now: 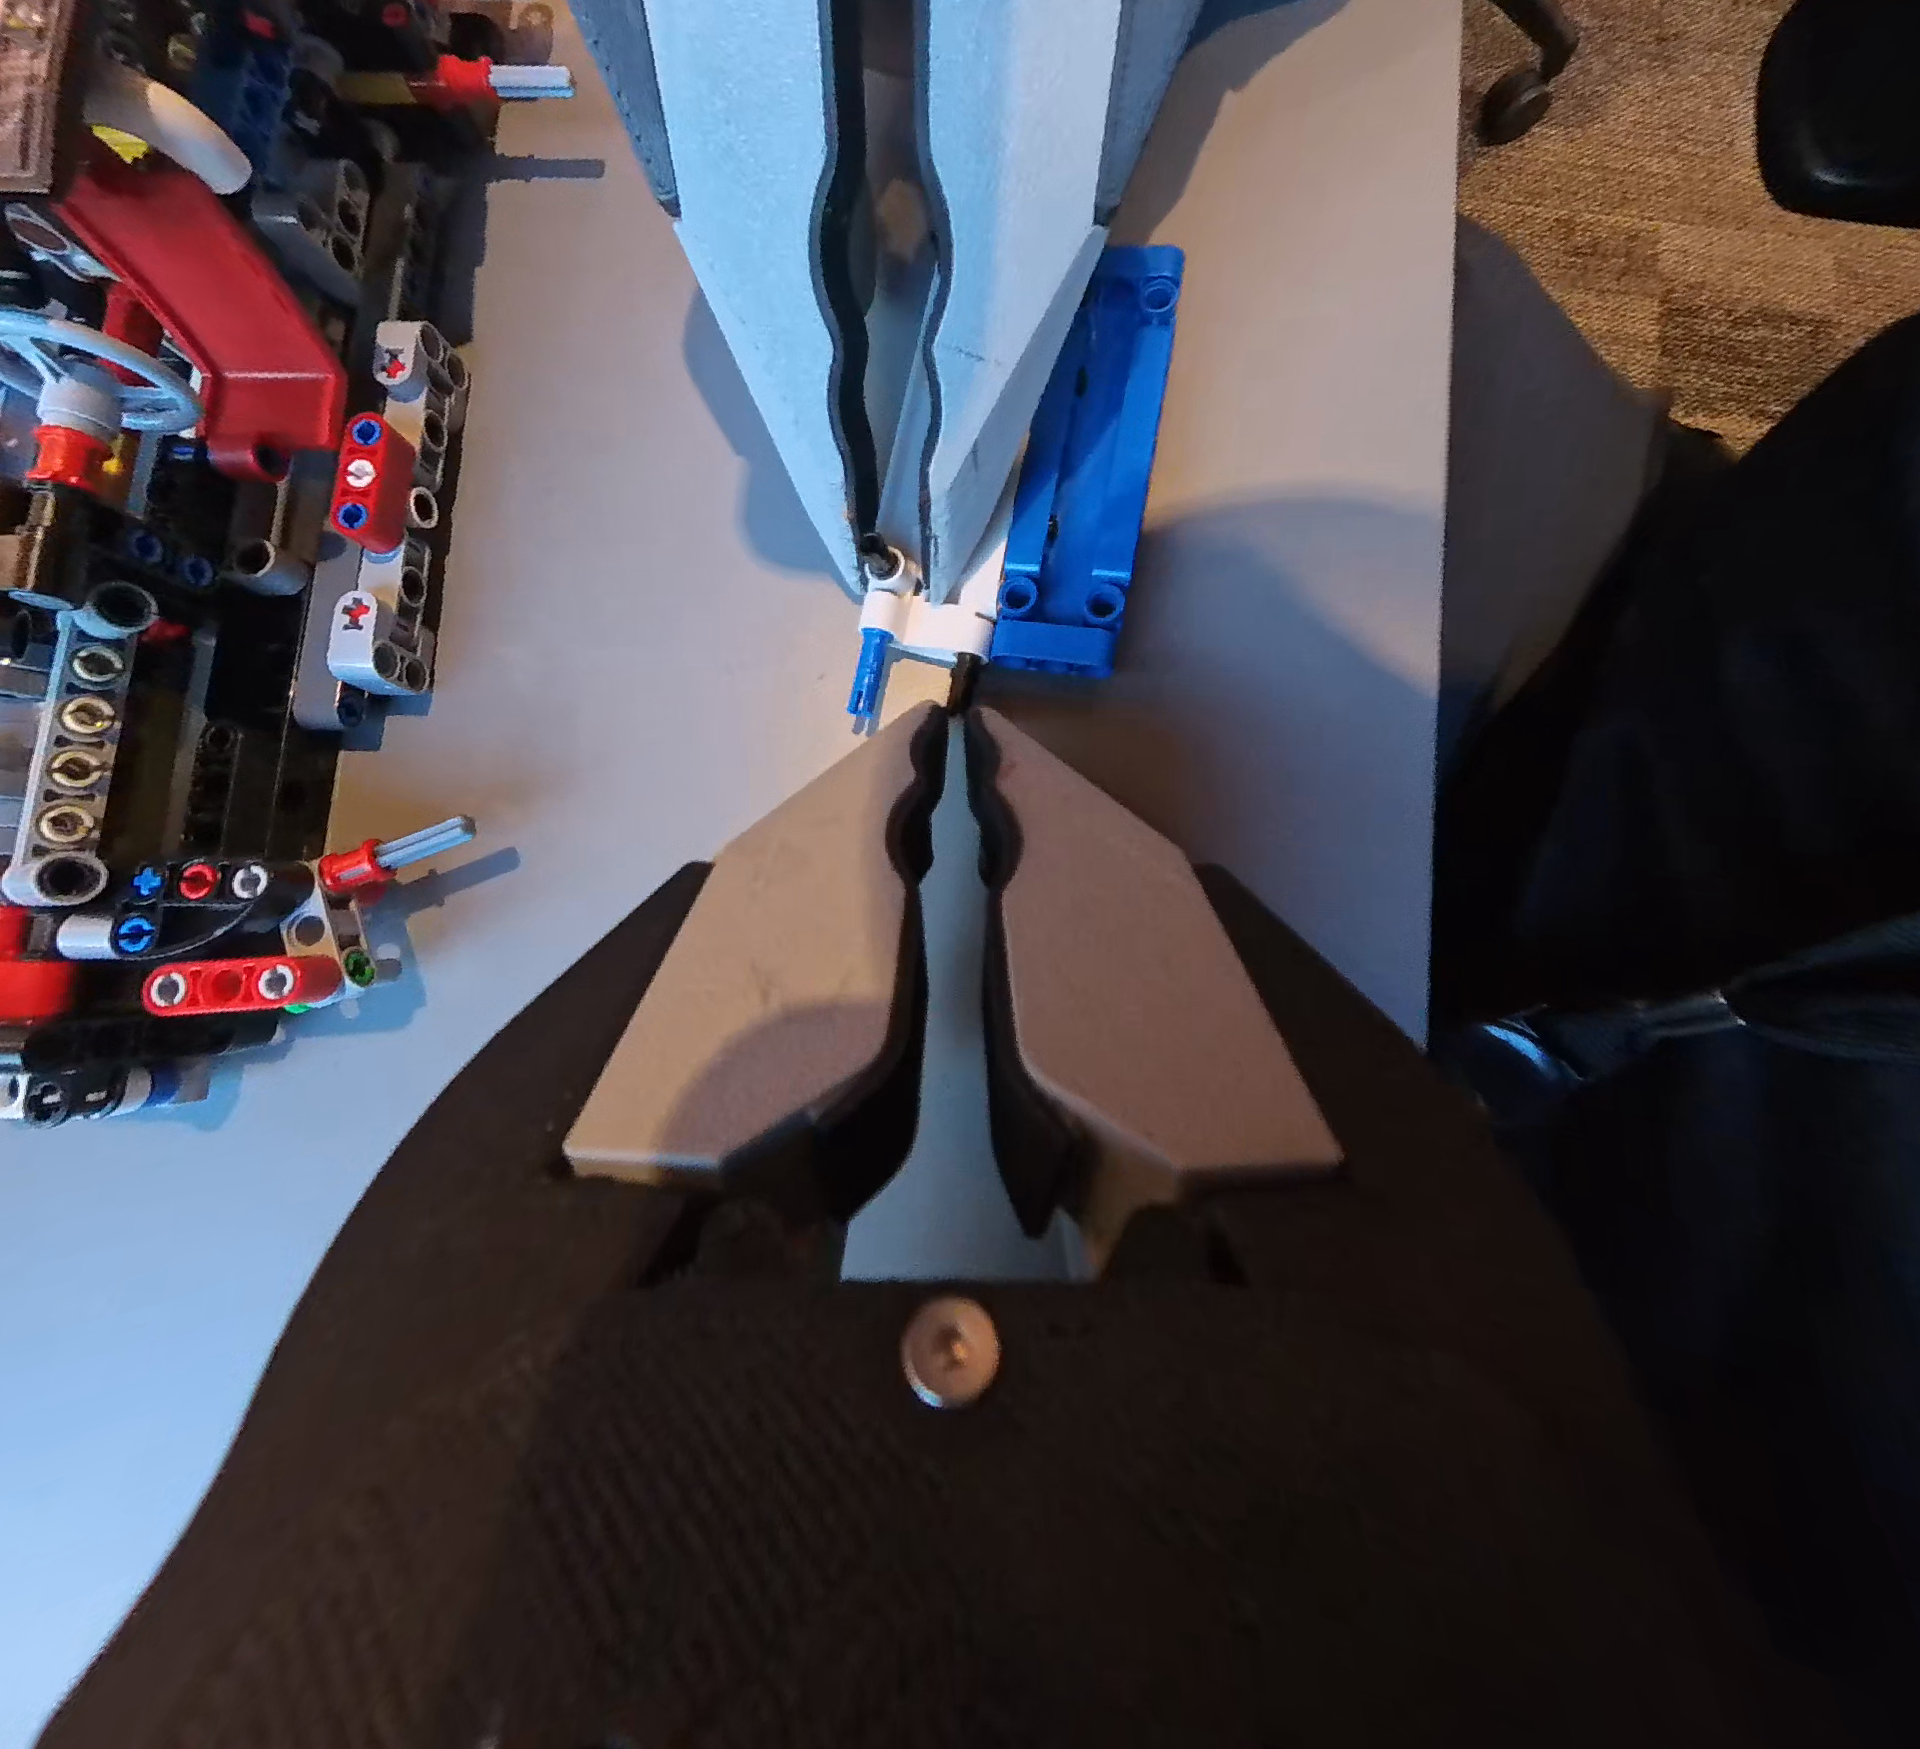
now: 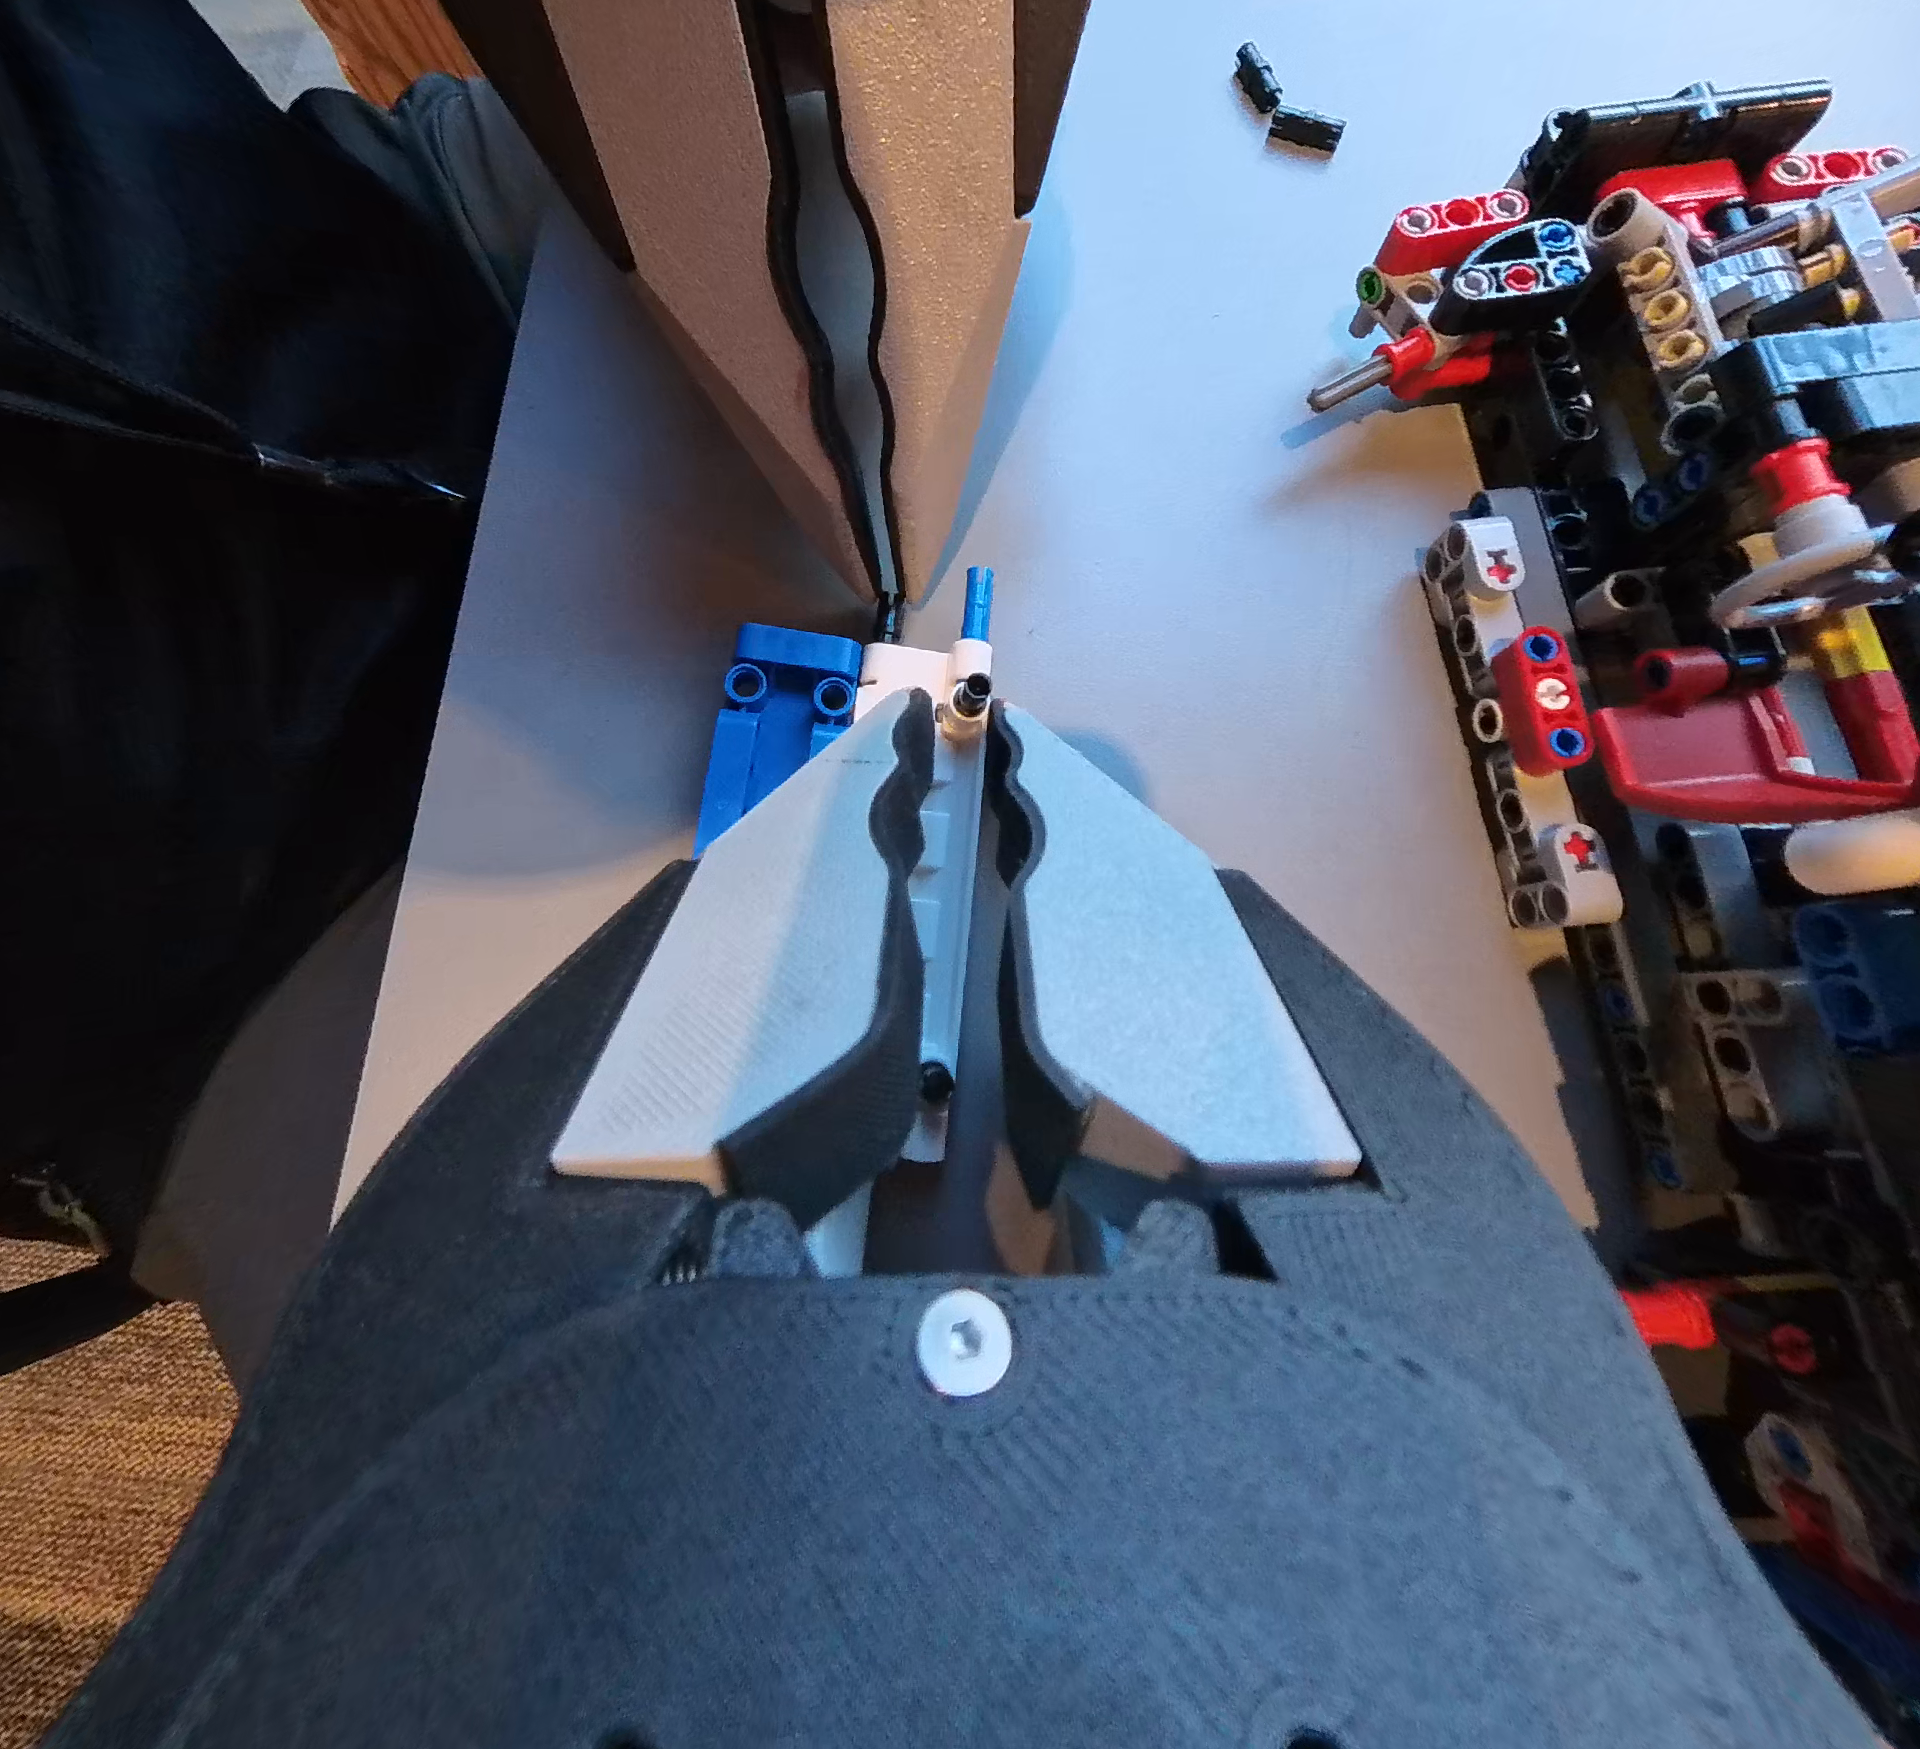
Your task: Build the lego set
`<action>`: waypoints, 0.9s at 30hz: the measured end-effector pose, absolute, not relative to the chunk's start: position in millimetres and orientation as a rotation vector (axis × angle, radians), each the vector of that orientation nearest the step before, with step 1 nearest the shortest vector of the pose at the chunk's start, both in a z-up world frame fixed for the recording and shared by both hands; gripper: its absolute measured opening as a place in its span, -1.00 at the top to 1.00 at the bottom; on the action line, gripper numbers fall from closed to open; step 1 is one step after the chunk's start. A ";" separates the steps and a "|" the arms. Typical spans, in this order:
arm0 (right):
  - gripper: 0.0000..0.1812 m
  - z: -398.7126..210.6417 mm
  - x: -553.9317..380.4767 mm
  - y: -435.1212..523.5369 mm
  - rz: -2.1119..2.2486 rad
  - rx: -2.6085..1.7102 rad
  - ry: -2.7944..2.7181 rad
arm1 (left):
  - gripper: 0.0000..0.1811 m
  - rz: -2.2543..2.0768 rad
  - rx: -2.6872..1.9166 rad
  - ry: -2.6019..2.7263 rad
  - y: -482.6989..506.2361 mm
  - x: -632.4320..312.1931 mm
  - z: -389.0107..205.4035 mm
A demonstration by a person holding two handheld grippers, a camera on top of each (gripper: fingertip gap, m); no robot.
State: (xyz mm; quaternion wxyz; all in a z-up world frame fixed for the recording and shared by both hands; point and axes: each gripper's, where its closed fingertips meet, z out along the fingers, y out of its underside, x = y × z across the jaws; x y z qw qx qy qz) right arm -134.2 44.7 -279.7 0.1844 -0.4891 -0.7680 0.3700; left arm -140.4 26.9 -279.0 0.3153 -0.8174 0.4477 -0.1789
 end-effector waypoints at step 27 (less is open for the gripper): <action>0.91 -279.7 -136.2 43.6 1.046 -1.388 -2.160 | 1.00 -0.475 -2.147 1.144 25.6 -139.7 -278.9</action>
